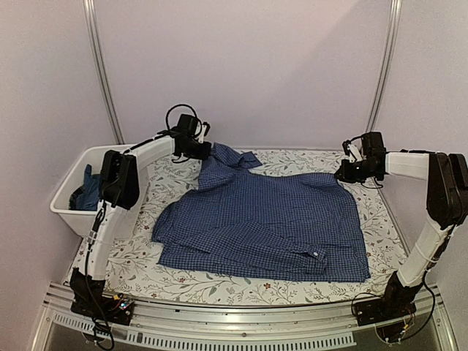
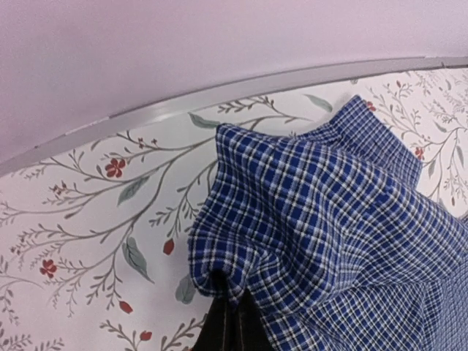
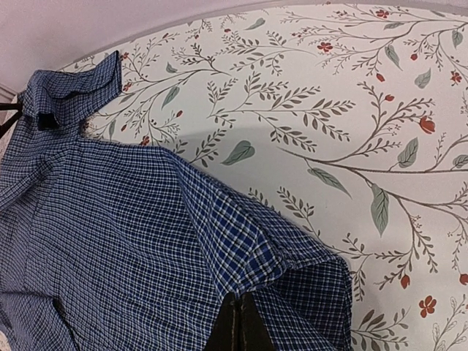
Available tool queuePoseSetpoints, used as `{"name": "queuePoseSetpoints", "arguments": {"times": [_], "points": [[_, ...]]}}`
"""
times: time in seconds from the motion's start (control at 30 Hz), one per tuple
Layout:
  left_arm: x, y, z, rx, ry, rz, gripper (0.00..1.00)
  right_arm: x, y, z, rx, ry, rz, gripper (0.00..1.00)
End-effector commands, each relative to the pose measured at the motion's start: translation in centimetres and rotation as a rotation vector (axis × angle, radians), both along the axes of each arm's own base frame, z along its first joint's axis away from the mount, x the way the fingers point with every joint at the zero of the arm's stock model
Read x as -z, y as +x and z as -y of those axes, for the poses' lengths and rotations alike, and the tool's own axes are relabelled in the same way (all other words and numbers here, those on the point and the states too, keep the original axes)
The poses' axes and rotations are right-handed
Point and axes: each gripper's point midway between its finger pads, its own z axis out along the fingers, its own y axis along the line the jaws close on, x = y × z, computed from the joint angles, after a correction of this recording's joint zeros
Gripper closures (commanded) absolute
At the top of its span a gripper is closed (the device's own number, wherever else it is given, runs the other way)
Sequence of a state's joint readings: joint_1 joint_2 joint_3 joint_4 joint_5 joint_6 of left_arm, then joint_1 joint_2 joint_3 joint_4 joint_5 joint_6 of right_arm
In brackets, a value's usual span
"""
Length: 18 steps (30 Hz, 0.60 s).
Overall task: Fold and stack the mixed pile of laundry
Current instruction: Pick up the 1/3-folded shirt from the center of the board.
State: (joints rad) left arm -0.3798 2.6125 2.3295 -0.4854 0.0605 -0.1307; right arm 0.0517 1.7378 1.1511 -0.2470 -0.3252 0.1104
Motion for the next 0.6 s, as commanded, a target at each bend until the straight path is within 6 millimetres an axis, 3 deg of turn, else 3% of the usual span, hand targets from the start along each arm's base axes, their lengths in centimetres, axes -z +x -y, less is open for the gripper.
{"name": "queuePoseSetpoints", "arguments": {"times": [0.0, 0.13, 0.27, 0.3, 0.4, 0.5, 0.57], "points": [[-8.2, 1.7, 1.0, 0.082, -0.093, 0.188, 1.00, 0.3, -0.7, 0.1, -0.016, 0.007, -0.012, 1.00], [-9.8, 1.3, 1.7, 0.134, -0.084, 0.223, 1.00, -0.6, -0.6, 0.8, 0.001, 0.035, 0.010, 1.00], [-12.6, 1.5, 0.9, 0.129, -0.039, 0.289, 1.00, -1.8, -0.8, 0.9, 0.002, 0.062, 0.048, 1.00], [-13.5, 1.5, 1.1, 0.147, -0.043, 0.309, 1.00, -1.9, -0.6, 2.1, 0.028, 0.067, 0.051, 1.00], [-15.8, 0.9, 2.9, 0.235, -0.073, 0.382, 1.00, -2.1, -0.9, 2.2, 0.027, 0.080, 0.052, 1.00], [-15.9, -0.3, 5.5, 0.359, -0.091, 0.414, 1.00, -2.3, -1.0, 2.1, 0.020, 0.094, 0.056, 1.00], [-14.4, -0.8, 6.2, 0.384, -0.056, 0.397, 1.00, -2.5, -1.1, 2.0, 0.015, 0.101, 0.059, 1.00]]}}
